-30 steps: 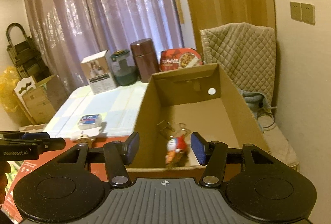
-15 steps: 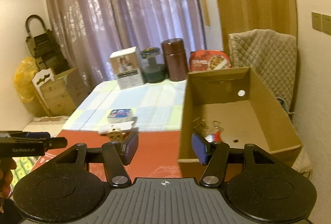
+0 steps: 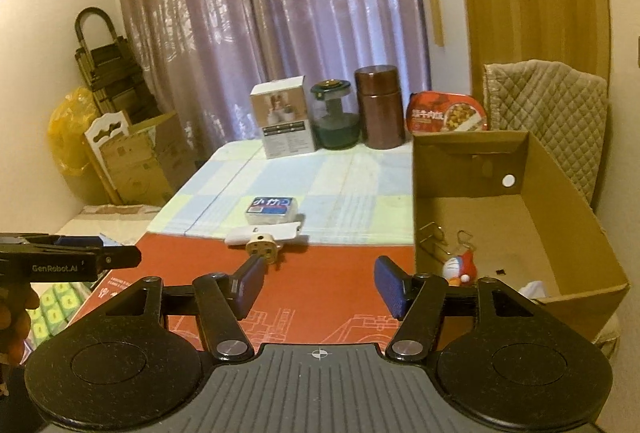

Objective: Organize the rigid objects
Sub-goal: 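Withdraw both tools from the box back over the table, then reach the right tool to the white plug adapter and grasp it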

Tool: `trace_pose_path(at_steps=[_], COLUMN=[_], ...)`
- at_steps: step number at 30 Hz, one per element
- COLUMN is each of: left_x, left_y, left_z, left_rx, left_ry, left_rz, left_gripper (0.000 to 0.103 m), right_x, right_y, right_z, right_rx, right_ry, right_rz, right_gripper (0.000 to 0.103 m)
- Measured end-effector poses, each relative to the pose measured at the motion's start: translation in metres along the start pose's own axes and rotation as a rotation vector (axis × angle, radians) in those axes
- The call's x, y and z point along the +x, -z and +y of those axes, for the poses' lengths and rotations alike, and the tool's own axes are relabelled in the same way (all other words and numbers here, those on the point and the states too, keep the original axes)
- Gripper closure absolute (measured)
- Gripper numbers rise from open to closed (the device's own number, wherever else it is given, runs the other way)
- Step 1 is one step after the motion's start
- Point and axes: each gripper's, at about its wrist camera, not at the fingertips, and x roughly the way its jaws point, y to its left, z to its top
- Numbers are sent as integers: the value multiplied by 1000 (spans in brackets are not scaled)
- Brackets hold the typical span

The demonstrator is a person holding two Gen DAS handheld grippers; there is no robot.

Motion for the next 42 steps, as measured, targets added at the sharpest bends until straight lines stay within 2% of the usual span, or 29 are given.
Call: trace_pose_path(at_steps=[10, 18, 26, 38, 42], left_x=[13, 39, 87, 157, 170], left_y=[-5, -7, -6, 1, 0], left_z=[12, 36, 63, 87, 90], left_rx=[13, 13, 18, 73, 83], left_ry=[-12, -16, -36, 14, 7], left_rz=[11, 27, 40, 47, 48], left_gripper=[30, 30, 30, 30, 28], right_x=[20, 50, 105, 197, 222], right_y=[-1, 0, 6, 18, 24], right_z=[14, 28, 42, 50, 55], right_rx=[-22, -48, -75, -100, -116], right_ry=[-21, -42, -50, -41, -49], right_rz=[16, 44, 73, 106, 116], right_gripper=[43, 43, 42, 42, 42])
